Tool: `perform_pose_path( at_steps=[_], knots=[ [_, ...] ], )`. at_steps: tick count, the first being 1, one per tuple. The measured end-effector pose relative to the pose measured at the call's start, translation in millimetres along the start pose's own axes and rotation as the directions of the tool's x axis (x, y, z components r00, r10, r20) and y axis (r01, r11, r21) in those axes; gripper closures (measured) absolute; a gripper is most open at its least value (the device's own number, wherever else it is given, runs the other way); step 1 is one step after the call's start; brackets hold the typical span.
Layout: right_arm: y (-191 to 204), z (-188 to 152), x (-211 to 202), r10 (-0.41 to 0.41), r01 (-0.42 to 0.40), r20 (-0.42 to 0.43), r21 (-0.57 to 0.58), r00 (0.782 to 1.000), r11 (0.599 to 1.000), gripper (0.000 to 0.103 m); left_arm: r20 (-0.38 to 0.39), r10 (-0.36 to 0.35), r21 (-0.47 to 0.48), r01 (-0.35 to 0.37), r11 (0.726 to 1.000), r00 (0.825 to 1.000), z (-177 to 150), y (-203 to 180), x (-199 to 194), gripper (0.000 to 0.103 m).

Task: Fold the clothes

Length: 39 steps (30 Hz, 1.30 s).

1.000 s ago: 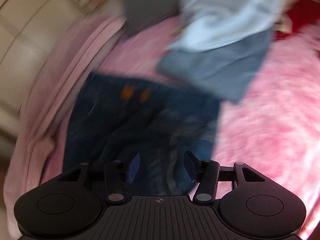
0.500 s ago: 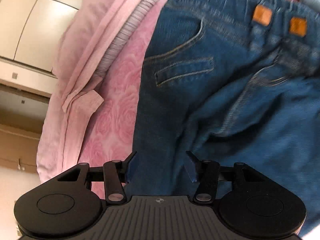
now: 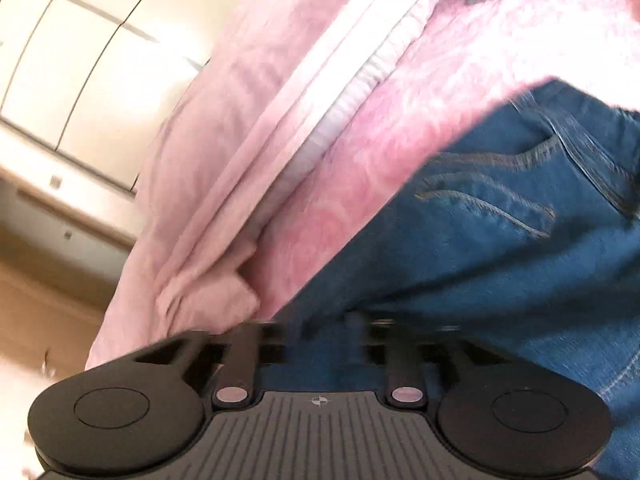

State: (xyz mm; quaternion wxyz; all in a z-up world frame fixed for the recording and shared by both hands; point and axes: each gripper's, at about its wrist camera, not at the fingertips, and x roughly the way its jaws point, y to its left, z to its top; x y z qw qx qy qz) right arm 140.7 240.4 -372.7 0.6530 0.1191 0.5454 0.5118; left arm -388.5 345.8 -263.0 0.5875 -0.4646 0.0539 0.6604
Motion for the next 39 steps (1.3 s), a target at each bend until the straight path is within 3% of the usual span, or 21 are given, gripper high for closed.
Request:
perform_pose_path(
  at_steps=[1, 4, 6, 9, 12, 15, 18, 19, 20, 21, 25, 29, 31, 32, 34, 35, 39],
  knots=[
    [2, 2, -2, -0.002, 0.002, 0.004, -0.012, 1.0, 1.0, 0.029, -0.019, 0.018, 0.016, -0.018, 1.0, 1.0, -6, 2, -1, 0.08],
    [-3, -3, -21, -0.001, 0.0, -0.018, -0.081, 1.0, 0.997, 0.029, -0.106, 0.09, 0.023, -0.088, 0.996, 0.99, -34, 22, -6, 0.076],
    [-23, -12, -43, -0.061, 0.056, -0.045, -0.091, 0.997, 0.994, 0.029, -0.191, 0.147, -0.059, -0.161, 0.985, 0.971, -62, 54, -19, 0.077],
    [-69, -27, -93, -0.168, 0.167, -0.045, -0.03, 0.985, 0.986, 0.029, -0.31, 0.214, -0.184, -0.279, 0.942, 0.926, -103, 102, -40, 0.076],
    [-119, -39, -156, -0.275, 0.275, -0.016, 0.08, 0.961, 0.958, 0.029, -0.349, 0.223, -0.313, -0.338, 0.888, 0.91, -137, 139, -61, 0.073],
    [-155, -44, -205, -0.345, 0.332, 0.032, 0.204, 0.938, 0.921, 0.029, -0.313, 0.219, -0.393, -0.337, 0.856, 0.924, -150, 153, -61, 0.069],
    [-181, -44, -230, -0.366, 0.332, 0.065, 0.296, 0.928, 0.896, 0.029, -0.256, 0.24, -0.381, -0.326, 0.865, 0.936, -150, 142, -49, 0.051],
    [-189, -44, -235, -0.374, 0.333, 0.074, 0.322, 0.924, 0.886, 0.029, -0.234, 0.251, -0.362, -0.324, 0.874, 0.939, -150, 135, -46, 0.056],
    [-197, -44, -239, -0.374, 0.324, 0.084, 0.35, 0.924, 0.879, 0.029, -0.22, 0.264, -0.332, -0.327, 0.885, 0.939, -150, 130, -40, 0.084],
    [-205, -45, -244, -0.374, 0.315, 0.093, 0.378, 0.923, 0.87, 0.029, -0.215, 0.264, -0.303, -0.322, 0.897, 0.94, -149, 125, -37, 0.1],
    [-232, -44, -255, -0.375, 0.292, 0.134, 0.416, 0.917, 0.861, 0.029, -0.173, 0.26, -0.242, -0.297, 0.924, 0.95, -148, 120, -43, 0.103],
    [-255, -40, -245, -0.341, 0.256, 0.153, 0.404, 0.928, 0.878, 0.029, -0.208, 0.243, -0.288, -0.297, 0.91, 0.947, -160, 133, -42, 0.097],
    [-261, -40, -234, -0.327, 0.244, 0.153, 0.401, 0.933, 0.883, 0.031, -0.19, 0.244, -0.279, -0.29, 0.915, 0.951, -161, 132, -42, 0.1],
    [-260, -38, -230, -0.326, 0.248, 0.151, 0.385, 0.933, 0.889, 0.042, -0.19, 0.246, -0.228, -0.287, 0.931, 0.95, -158, 126, -42, 0.103],
    [-253, -31, -225, -0.344, 0.28, 0.133, 0.35, 0.93, 0.894, 0.083, -0.17, 0.243, -0.117, -0.265, 0.957, 0.955, -149, 113, -49, 0.103],
    [-245, -28, -231, -0.341, 0.284, 0.137, 0.32, 0.93, 0.904, 0.09, -0.149, 0.223, -0.101, -0.239, 0.966, 0.963, -143, 111, -59, 0.103],
    [-209, -16, -257, -0.319, 0.287, 0.162, 0.192, 0.934, 0.938, 0.095, -0.067, 0.192, -0.064, -0.196, 0.979, 0.979, -113, 115, -125, 0.103]
  ],
)
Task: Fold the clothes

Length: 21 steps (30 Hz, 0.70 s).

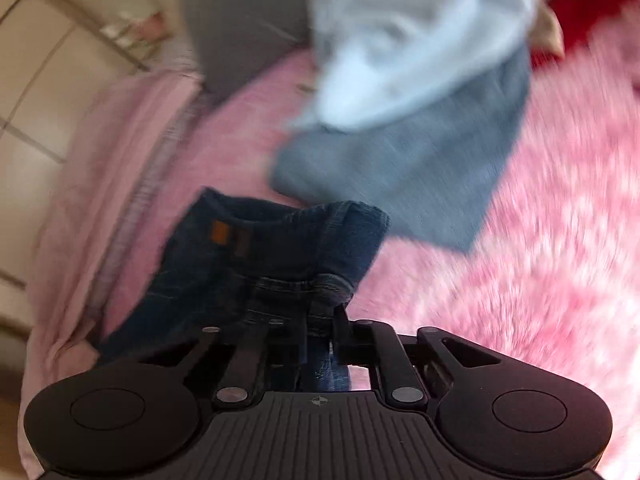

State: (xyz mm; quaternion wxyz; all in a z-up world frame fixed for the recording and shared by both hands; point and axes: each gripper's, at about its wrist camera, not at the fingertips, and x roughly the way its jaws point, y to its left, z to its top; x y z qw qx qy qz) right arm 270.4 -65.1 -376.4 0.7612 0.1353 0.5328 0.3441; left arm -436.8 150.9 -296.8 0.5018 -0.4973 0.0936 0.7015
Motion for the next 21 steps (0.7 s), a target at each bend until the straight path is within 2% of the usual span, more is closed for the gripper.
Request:
perform_pose_path(
  at_steps=[1, 3, 5, 7, 10, 11, 14, 15, 16, 19, 21],
  knots=[
    [8, 3, -15, 0.023, -0.023, 0.002, -0.02, 1.0, 1.0, 0.096, 0.021, -0.007, 0.013, 0.006, 1.0, 1.0, 5, 6, -19, 0.102],
    [20, 5, -38, 0.055, -0.056, -0.005, -0.063, 0.998, 0.996, 0.096, 0.046, 0.036, 0.05, -0.038, 0.998, 0.998, 4, 24, -47, 0.102],
    [15, -3, -47, 0.026, -0.03, -0.044, -0.079, 0.999, 0.996, 0.096, 0.04, 0.082, 0.053, -0.084, 0.995, 0.996, -5, 46, -61, 0.102],
    [9, -12, -55, -0.006, -0.002, -0.083, -0.095, 0.996, 0.996, 0.096, 0.002, 0.138, 0.034, -0.138, 0.99, 0.99, -26, 70, -58, 0.102],
    [-24, -34, -34, -0.132, 0.123, -0.145, -0.066, 0.981, 0.99, 0.095, -0.091, 0.22, 0.019, -0.219, 0.976, 0.971, -61, 98, -30, 0.1],
    [-35, -41, -26, -0.17, 0.164, -0.166, -0.052, 0.971, 0.985, 0.095, -0.092, 0.234, 0.025, -0.233, 0.972, 0.968, -66, 100, -27, 0.098],
    [-49, -44, -18, -0.224, 0.23, -0.188, 0.013, 0.956, 0.973, 0.076, -0.091, 0.261, 0.034, -0.259, 0.965, 0.961, -74, 103, -27, 0.095],
    [-42, -42, -22, -0.254, 0.254, -0.165, -0.026, 0.953, 0.967, 0.06, -0.088, 0.26, 0.034, -0.258, 0.966, 0.962, -72, 102, -34, 0.095],
    [-35, -40, -28, -0.285, 0.278, -0.137, -0.071, 0.949, 0.958, 0.054, -0.086, 0.259, 0.033, -0.257, 0.966, 0.962, -70, 101, -41, 0.095],
    [-12, -33, -45, -0.368, 0.352, -0.047, -0.2, 0.929, 0.914, 0.052, -0.056, 0.261, 0.047, -0.259, 0.965, 0.964, -63, 94, -64, 0.095],
    [0, -32, -39, -0.326, 0.307, -0.049, -0.227, 0.944, 0.924, 0.052, -0.041, 0.239, 0.069, -0.236, 0.969, 0.97, -59, 83, -73, 0.095]
  ],
)
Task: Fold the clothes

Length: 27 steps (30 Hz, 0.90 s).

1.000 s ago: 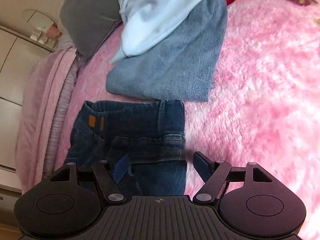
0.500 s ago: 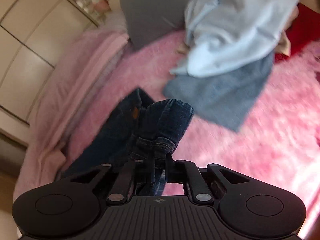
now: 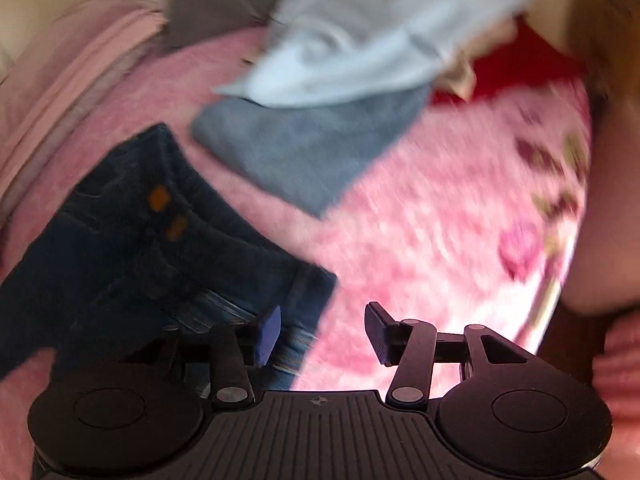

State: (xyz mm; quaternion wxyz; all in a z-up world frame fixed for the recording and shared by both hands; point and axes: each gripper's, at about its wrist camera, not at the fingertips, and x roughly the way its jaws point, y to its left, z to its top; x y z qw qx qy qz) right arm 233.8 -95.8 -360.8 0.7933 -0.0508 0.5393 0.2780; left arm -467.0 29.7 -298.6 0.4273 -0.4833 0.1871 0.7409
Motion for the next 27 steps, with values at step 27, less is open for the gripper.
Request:
perform_pose_path(
  at_steps=[27],
  knots=[
    [232, -47, 165, 0.681, -0.481, -0.243, 0.548, 0.691, 0.684, 0.052, -0.004, -0.35, -0.185, 0.343, 0.921, 0.937, 147, -242, 204, 0.074]
  ],
)
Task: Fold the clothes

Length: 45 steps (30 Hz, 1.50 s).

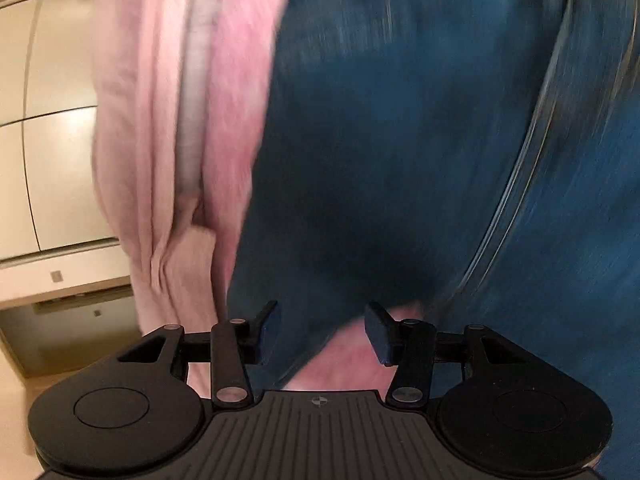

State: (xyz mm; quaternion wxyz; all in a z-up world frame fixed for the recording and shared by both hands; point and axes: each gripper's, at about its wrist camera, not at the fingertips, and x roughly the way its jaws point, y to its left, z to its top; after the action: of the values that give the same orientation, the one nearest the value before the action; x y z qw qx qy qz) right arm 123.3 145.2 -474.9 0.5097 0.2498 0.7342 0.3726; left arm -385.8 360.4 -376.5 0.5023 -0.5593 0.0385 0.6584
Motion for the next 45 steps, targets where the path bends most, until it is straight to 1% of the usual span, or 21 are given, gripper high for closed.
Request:
perform_pose_path(
  at_steps=[4, 7, 9, 10, 11, 13, 16, 18, 20, 21, 22, 23, 24, 26, 27, 28, 30, 33, 39, 42, 45],
  knots=[
    [1, -13, 41, -0.02, 0.021, -0.026, 0.026, 0.999, 0.999, 0.052, -0.006, 0.037, 0.008, -0.037, 0.999, 0.999, 10, -1, 30, 0.073],
    [-1, -13, 62, -0.033, 0.033, 0.0, 0.084, 0.999, 0.996, 0.052, -0.007, 0.053, 0.029, -0.052, 0.998, 0.999, 16, 0, 48, 0.076],
    [-2, -11, 69, -0.069, 0.065, 0.033, 0.108, 0.997, 0.992, 0.055, 0.007, 0.024, 0.071, -0.025, 0.997, 1.0, 18, 0, 47, 0.099],
    [-3, -9, 73, -0.091, 0.085, 0.049, 0.117, 0.995, 0.99, 0.095, 0.015, 0.001, 0.101, -0.002, 0.995, 1.0, 19, -1, 42, 0.1],
    [2, -8, 74, -0.114, 0.109, 0.05, 0.087, 0.992, 0.99, 0.101, 0.022, -0.023, 0.131, 0.02, 0.991, 0.999, 21, -2, 38, 0.101],
    [17, -9, 72, -0.136, 0.136, 0.05, 0.006, 0.989, 0.991, 0.101, 0.058, -0.099, 0.194, 0.086, 0.977, 0.993, 25, -6, 15, 0.101],
    [47, -13, 59, -0.127, 0.131, 0.038, -0.122, 0.991, 0.984, 0.101, 0.132, -0.216, 0.3, 0.169, 0.939, 0.967, 35, -5, -44, 0.101],
    [55, -14, 50, -0.127, 0.127, 0.01, -0.147, 0.992, 0.981, 0.101, 0.147, -0.17, 0.367, 0.106, 0.924, 0.974, 34, 6, -60, 0.098],
    [48, -15, 62, -0.175, 0.166, -0.045, -0.158, 0.983, 0.973, 0.1, 0.117, -0.005, 0.461, -0.05, 0.886, 0.993, 22, 23, -40, 0.09],
    [41, -17, 70, -0.218, 0.206, -0.058, -0.168, 0.974, 0.964, 0.098, 0.104, 0.088, 0.48, -0.128, 0.868, 0.991, 16, 30, -26, 0.09],
    [36, -21, 77, -0.265, 0.251, -0.059, -0.178, 0.962, 0.951, 0.086, 0.085, 0.208, 0.48, -0.223, 0.849, 0.974, 9, 39, -11, 0.096],
    [31, -25, 84, -0.312, 0.296, -0.058, -0.188, 0.948, 0.936, 0.08, 0.072, 0.273, 0.476, -0.274, 0.836, 0.959, 3, 46, -2, 0.096],
    [26, -29, 92, -0.358, 0.341, -0.058, -0.197, 0.932, 0.919, 0.076, 0.089, 0.268, 0.471, -0.277, 0.837, 0.959, -2, 51, -4, 0.095],
    [33, -39, 80, -0.31, 0.284, -0.049, -0.285, 0.95, 0.916, 0.073, 0.133, 0.221, 0.444, -0.258, 0.858, 0.966, -11, 56, -23, 0.094],
    [38, -43, 72, -0.287, 0.255, -0.046, -0.341, 0.957, 0.905, 0.064, 0.131, 0.212, 0.428, -0.248, 0.869, 0.968, -15, 57, -31, 0.094],
    [40, -45, 60, -0.293, 0.26, -0.026, -0.394, 0.956, 0.882, 0.055, 0.122, 0.193, 0.41, -0.227, 0.884, 0.974, -19, 56, -39, 0.094],
    [42, -49, 37, -0.31, 0.279, 0.02, -0.495, 0.951, 0.823, 0.055, 0.104, 0.156, 0.373, -0.184, 0.91, 0.982, -27, 53, -55, 0.093],
    [35, -40, -5, -0.366, 0.362, 0.115, -0.578, 0.923, 0.731, 0.055, 0.011, 0.073, 0.344, -0.073, 0.936, 0.997, -51, 41, -73, 0.093],
    [14, 10, -92, -0.415, 0.49, 0.268, -0.574, 0.869, 0.656, 0.055, -0.165, -0.026, 0.376, 0.087, 0.923, 0.986, -141, -10, -98, 0.093],
    [18, 36, -118, -0.423, 0.511, 0.296, -0.604, 0.857, 0.612, 0.055, -0.204, -0.045, 0.388, 0.123, 0.913, 0.978, -189, -41, -106, 0.093],
    [18, 76, -129, -0.383, 0.467, 0.281, -0.66, 0.88, 0.589, 0.055, -0.2, -0.051, 0.374, 0.124, 0.919, 0.979, -233, -68, -108, 0.093]
  ],
)
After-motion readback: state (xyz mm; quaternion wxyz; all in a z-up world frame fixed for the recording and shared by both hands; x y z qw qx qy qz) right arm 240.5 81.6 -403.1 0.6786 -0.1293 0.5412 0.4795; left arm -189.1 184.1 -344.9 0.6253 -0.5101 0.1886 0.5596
